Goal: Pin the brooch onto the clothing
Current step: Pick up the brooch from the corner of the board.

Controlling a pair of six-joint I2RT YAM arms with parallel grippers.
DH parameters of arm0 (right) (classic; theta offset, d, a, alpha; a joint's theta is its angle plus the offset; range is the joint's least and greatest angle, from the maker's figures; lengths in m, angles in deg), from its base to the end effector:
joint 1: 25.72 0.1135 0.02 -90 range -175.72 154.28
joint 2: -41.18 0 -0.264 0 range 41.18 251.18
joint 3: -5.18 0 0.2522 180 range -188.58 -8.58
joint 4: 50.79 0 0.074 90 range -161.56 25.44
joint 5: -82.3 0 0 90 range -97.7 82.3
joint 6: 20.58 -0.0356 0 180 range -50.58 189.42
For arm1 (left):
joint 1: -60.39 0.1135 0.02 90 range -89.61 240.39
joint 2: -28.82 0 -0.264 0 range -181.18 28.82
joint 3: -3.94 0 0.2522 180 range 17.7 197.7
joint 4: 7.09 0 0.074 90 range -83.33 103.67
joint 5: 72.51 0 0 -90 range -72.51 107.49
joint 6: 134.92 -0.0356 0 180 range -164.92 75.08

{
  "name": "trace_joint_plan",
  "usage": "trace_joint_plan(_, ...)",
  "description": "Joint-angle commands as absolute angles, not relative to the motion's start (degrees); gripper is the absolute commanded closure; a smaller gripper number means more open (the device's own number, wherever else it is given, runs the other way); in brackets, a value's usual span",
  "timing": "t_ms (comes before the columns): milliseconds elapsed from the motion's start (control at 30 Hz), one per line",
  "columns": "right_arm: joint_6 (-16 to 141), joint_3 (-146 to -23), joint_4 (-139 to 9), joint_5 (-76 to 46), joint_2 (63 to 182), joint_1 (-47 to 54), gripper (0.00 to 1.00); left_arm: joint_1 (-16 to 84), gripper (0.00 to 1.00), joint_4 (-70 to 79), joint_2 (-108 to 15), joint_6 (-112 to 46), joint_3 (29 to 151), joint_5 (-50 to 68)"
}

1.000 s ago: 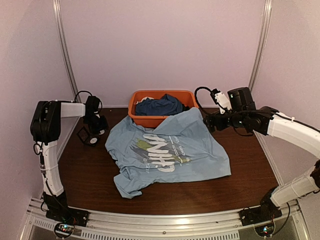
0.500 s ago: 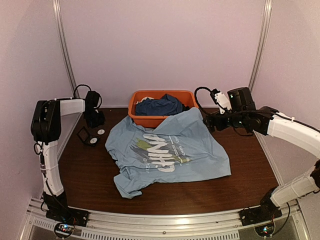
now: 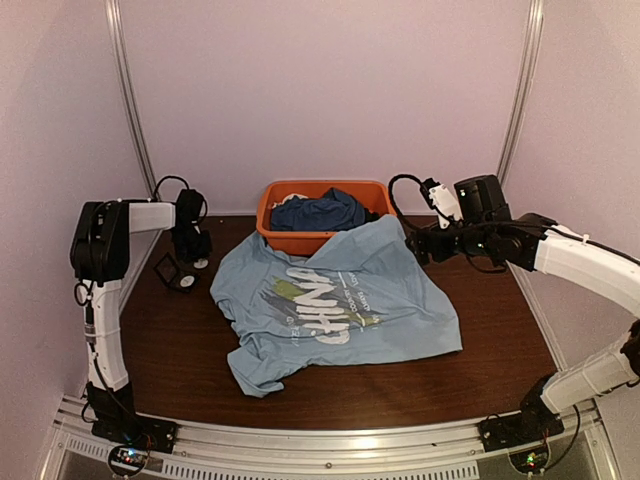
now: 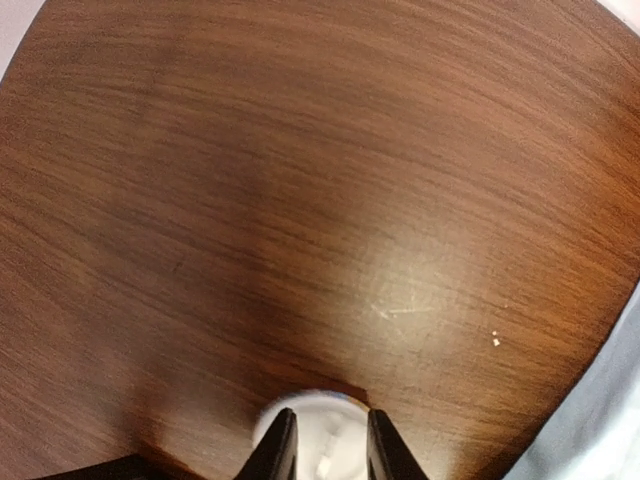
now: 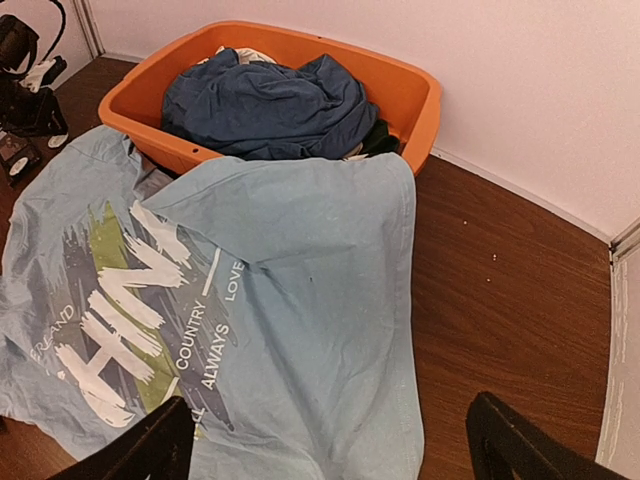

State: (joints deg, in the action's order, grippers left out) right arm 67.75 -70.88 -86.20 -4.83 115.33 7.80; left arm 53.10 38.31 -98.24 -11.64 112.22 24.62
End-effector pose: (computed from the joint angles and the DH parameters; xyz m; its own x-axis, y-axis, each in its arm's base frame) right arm 0.2438 0.1594 0.3154 -0.4750 -0.2797 -0.8343 -0.5031 0.8642 -0.0033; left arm 0.4623 -0.0547 0.1446 -0.7861 -0.4484 -0.4254 -0.4295 0.8912 -0.1456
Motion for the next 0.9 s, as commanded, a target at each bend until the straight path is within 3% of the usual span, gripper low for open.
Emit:
trace_joint_plan(0,67.4,-70.7,-87.1,-3.3,115.4,8.2,0.04,53.2,0.76,38.8,-100.2,-13.2,114.5,25.3)
trace_joint_plan(267,67.2,-70.8,-87.0,-3.3,115.7,8.3,0.04,53.1,0.82,38.9,-100.6,-13.3,114.6,25.8)
trace_joint_plan(733,67.2,-71.0,-87.0,-3.2,116.2,8.6,0.03,53.1,1.00,39.0,-101.2,-13.5,115.0,26.5)
trace_joint_plan(867,67.2,-71.4,-87.2,-3.2,116.2,8.7,0.03,53.1,1.00,39.3,-101.2,-13.5,115.2,26.5)
